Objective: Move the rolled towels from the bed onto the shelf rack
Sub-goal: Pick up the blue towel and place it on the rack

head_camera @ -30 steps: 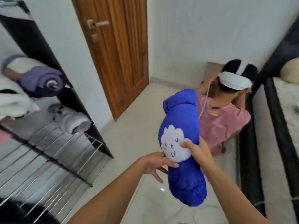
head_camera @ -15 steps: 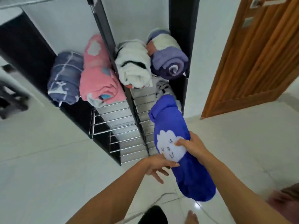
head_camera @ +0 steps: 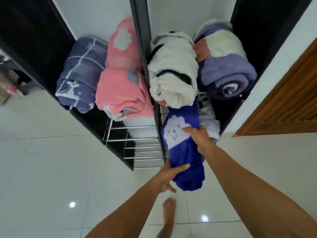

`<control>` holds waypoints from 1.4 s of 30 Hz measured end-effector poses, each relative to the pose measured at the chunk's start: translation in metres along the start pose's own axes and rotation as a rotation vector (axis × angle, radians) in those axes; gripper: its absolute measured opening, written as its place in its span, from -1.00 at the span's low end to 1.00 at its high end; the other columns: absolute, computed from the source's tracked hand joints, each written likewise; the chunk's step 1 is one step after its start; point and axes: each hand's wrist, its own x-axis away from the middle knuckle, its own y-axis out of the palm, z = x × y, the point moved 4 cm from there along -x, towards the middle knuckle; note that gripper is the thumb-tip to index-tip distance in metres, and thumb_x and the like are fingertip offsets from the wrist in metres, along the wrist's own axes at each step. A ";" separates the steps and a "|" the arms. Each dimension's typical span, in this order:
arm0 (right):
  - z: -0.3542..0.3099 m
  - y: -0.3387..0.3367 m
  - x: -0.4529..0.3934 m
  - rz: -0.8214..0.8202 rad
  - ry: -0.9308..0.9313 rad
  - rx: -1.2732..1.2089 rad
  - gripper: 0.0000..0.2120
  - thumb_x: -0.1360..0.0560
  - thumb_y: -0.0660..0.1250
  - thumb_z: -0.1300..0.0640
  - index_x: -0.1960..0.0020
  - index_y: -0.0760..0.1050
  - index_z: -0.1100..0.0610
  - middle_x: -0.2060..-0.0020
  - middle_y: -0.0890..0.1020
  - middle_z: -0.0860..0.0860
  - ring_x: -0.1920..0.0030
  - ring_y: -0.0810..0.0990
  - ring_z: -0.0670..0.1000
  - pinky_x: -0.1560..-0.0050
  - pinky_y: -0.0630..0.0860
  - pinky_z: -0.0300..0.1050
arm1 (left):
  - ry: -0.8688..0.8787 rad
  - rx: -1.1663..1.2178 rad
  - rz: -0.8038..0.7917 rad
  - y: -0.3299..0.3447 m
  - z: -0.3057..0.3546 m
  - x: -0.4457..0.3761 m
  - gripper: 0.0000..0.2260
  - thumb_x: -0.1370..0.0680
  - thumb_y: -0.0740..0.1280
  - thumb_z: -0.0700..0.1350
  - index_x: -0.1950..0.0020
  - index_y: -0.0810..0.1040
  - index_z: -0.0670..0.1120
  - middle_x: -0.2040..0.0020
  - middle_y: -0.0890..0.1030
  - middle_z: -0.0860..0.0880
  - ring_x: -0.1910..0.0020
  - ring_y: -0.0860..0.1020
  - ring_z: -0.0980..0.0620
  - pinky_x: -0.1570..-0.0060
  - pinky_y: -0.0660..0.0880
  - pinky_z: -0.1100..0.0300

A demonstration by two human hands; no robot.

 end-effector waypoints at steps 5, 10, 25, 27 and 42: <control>-0.013 0.024 -0.045 0.011 0.009 -0.035 -0.42 -0.43 0.43 0.14 -0.41 0.35 0.14 -0.17 0.54 0.01 -0.12 0.52 0.07 -0.14 0.46 -0.07 | 0.109 0.192 0.109 -0.014 0.035 -0.036 -0.50 -0.40 0.50 -0.24 -0.18 0.40 0.15 -0.21 0.54 0.02 -0.12 0.56 -0.08 -0.01 0.60 -0.21; -0.029 0.037 -0.069 0.130 -0.063 0.274 -0.56 -0.58 0.20 0.14 -0.44 0.32 0.20 -0.35 0.46 0.12 -0.32 0.44 0.15 -0.14 0.34 -0.15 | 0.234 0.295 0.228 -0.028 0.072 -0.065 -0.65 -0.47 0.32 -0.40 -0.09 0.45 0.02 0.03 0.60 -0.01 0.15 0.61 -0.03 0.29 0.63 0.07; 0.036 0.029 -0.069 -0.098 -0.003 0.942 -0.38 -0.55 0.09 0.31 -0.56 0.04 0.04 -0.43 0.37 0.19 -0.33 0.44 0.22 -0.27 0.41 0.04 | 0.087 0.096 0.142 -0.038 0.063 -0.101 -0.30 -0.45 0.27 -0.47 -0.51 0.27 0.02 -0.33 0.50 -0.08 -0.27 0.51 -0.18 -0.23 0.49 -0.11; 0.037 0.028 -0.070 -0.081 -0.005 0.947 -0.39 -0.55 0.08 0.31 -0.56 0.04 0.06 -0.44 0.36 0.20 -0.34 0.43 0.23 -0.28 0.41 0.04 | 0.075 0.064 0.140 -0.041 0.063 -0.100 -0.31 -0.46 0.25 -0.47 -0.50 0.27 0.02 -0.24 0.50 -0.04 -0.22 0.51 -0.15 -0.17 0.51 -0.09; 0.086 -0.032 0.003 0.148 0.118 0.661 -0.52 -0.56 0.18 0.24 -0.48 0.24 0.13 -0.36 0.47 0.15 -0.34 0.46 0.21 -0.28 0.38 -0.06 | -0.241 -1.202 -0.062 -0.030 0.038 -0.070 -0.82 -0.56 0.27 -0.03 -0.10 0.45 -0.08 0.00 0.50 -0.01 -0.02 0.48 0.01 0.13 0.45 0.18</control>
